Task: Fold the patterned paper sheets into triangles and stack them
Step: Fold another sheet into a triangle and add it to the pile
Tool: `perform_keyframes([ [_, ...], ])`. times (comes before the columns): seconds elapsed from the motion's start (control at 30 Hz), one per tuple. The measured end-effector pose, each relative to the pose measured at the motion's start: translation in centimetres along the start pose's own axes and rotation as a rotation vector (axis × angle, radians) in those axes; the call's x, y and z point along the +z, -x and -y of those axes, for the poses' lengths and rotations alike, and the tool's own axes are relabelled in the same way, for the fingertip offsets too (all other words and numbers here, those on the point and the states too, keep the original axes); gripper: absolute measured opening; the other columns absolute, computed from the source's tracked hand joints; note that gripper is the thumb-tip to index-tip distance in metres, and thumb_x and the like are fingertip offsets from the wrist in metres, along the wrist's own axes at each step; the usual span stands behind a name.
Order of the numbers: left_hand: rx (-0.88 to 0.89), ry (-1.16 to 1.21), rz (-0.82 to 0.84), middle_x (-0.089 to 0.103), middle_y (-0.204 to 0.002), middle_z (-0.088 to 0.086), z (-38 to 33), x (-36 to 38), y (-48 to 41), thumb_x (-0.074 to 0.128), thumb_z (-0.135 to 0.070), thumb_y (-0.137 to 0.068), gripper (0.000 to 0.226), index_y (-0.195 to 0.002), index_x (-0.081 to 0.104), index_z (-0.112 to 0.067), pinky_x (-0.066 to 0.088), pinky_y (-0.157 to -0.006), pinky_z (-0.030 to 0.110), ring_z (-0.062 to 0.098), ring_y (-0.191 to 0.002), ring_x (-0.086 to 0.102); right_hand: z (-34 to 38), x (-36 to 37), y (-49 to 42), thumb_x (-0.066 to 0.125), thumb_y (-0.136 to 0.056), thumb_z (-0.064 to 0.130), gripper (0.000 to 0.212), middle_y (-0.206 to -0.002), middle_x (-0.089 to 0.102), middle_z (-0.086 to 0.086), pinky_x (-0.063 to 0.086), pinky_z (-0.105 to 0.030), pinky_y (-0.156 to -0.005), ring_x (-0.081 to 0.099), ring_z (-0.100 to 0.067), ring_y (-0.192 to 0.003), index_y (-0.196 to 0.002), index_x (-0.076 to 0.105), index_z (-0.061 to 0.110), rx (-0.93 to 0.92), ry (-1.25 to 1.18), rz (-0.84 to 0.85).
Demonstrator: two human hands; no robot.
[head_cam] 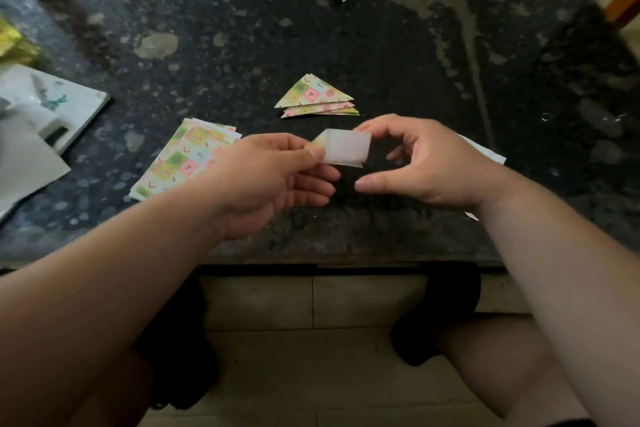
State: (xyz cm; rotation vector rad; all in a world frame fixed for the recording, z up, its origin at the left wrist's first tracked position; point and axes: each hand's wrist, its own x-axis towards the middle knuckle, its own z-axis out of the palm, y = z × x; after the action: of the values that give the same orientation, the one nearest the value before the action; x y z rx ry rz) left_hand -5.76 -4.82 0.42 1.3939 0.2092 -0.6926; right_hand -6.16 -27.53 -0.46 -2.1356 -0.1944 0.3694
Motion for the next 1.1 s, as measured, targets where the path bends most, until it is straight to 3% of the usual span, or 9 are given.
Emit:
perform_keyframes([
  [0.07,-0.073,0.175,0.051,0.07,-0.077,0.009,-0.7,-0.2,0.3,0.058,-0.012,-0.1,0.011,-0.094,0.064,-0.005,0.058,-0.057,0.023,0.012,-0.06,0.066,0.4,-0.1,0.2,0.093,-0.069,0.039,0.068,-0.135,0.062,0.022,0.043,-0.022,-0.101,0.056,0.002,-0.124,-0.131,0.065,0.033,-0.071,0.073,0.024],
  [0.1,-0.116,0.264,0.067,0.07,-0.075,0.007,-0.9,-0.3,0.4,0.058,-0.012,-0.098,0.011,-0.095,0.066,-0.005,0.057,-0.056,0.022,0.01,-0.06,0.066,0.5,0.2,0.3,0.092,-0.07,0.038,0.066,-0.135,0.063,0.021,0.042,-0.024,-0.104,0.055,-0.001,-0.127,-0.131,0.066,0.033,-0.113,0.093,0.011],
  [0.2,-0.215,0.419,0.097,0.071,-0.076,0.006,-1.4,-0.4,0.5,0.063,-0.013,-0.09,0.012,-0.095,0.068,-0.004,0.057,-0.052,0.02,0.008,-0.059,0.067,0.5,1.7,0.2,0.087,-0.082,0.024,0.027,-0.107,0.075,0.012,0.052,-0.024,-0.088,0.068,-0.004,-0.102,-0.106,0.076,0.03,-0.166,0.042,-0.159],
  [0.27,-0.227,0.354,0.11,0.066,-0.07,0.002,-1.4,-0.5,0.6,0.066,-0.019,-0.084,0.012,-0.089,0.069,-0.008,0.049,-0.044,0.018,0.006,-0.05,0.057,0.8,2.2,0.3,0.081,-0.089,0.019,0.011,-0.088,0.078,0.01,0.058,-0.026,-0.075,0.072,-0.004,-0.083,-0.09,0.077,0.03,-0.116,-0.113,-0.24],
  [0.4,-0.071,0.033,0.016,0.042,-0.062,-0.004,-0.7,-1.1,0.2,0.069,-0.026,-0.091,0.018,-0.074,0.071,-0.019,0.025,-0.044,0.02,0.008,-0.05,0.029,1.3,1.9,0.2,0.074,-0.093,0.02,0.008,-0.092,0.079,0.001,0.064,-0.043,-0.083,0.076,-0.017,-0.091,-0.086,0.079,0.019,0.057,-0.312,-0.216],
  [0.5,0.047,-0.087,-0.086,0.058,-0.068,-0.003,-0.3,-1.3,-0.2,0.075,-0.026,-0.086,0.011,-0.082,0.076,-0.016,0.037,-0.051,0.023,0.008,-0.058,0.043,1.7,2.3,0.1,0.072,-0.093,0.015,0.012,-0.093,0.08,-0.008,0.062,-0.046,-0.085,0.077,-0.023,-0.093,-0.083,0.079,0.015,0.161,-0.525,-0.163],
  [0.63,0.061,-0.039,-0.049,0.072,-0.082,0.007,-0.3,-1.0,-0.3,0.07,-0.013,-0.091,0.01,-0.092,0.074,-0.004,0.055,-0.06,0.024,0.012,-0.066,0.062,1.8,2.5,-0.1,0.071,-0.094,0.013,0.014,-0.095,0.079,-0.014,0.062,-0.037,-0.08,0.077,-0.025,-0.092,-0.093,0.075,0.0,0.216,-0.607,-0.159],
  [0.83,0.059,-0.019,-0.028,0.068,-0.074,0.007,0.0,-0.6,-0.2,0.07,-0.007,-0.09,0.008,-0.087,0.071,0.001,0.055,-0.058,0.023,0.012,-0.062,0.063,1.9,2.9,-0.2,0.071,-0.095,0.013,0.013,-0.096,0.077,-0.019,0.059,-0.037,-0.079,0.075,-0.026,-0.089,-0.088,0.077,0.005,0.243,-0.629,-0.195],
  [1.1,0.067,-0.12,-0.04,0.067,-0.078,0.009,0.2,-0.9,-0.4,0.073,-0.008,-0.089,0.009,-0.08,0.072,-0.006,0.051,-0.056,0.025,0.012,-0.061,0.059,2.1,2.8,-0.2,0.072,-0.094,0.014,0.011,-0.093,0.079,-0.01,0.058,-0.039,-0.08,0.077,-0.024,-0.09,-0.086,0.079,0.012,0.281,-0.611,-0.197],
])
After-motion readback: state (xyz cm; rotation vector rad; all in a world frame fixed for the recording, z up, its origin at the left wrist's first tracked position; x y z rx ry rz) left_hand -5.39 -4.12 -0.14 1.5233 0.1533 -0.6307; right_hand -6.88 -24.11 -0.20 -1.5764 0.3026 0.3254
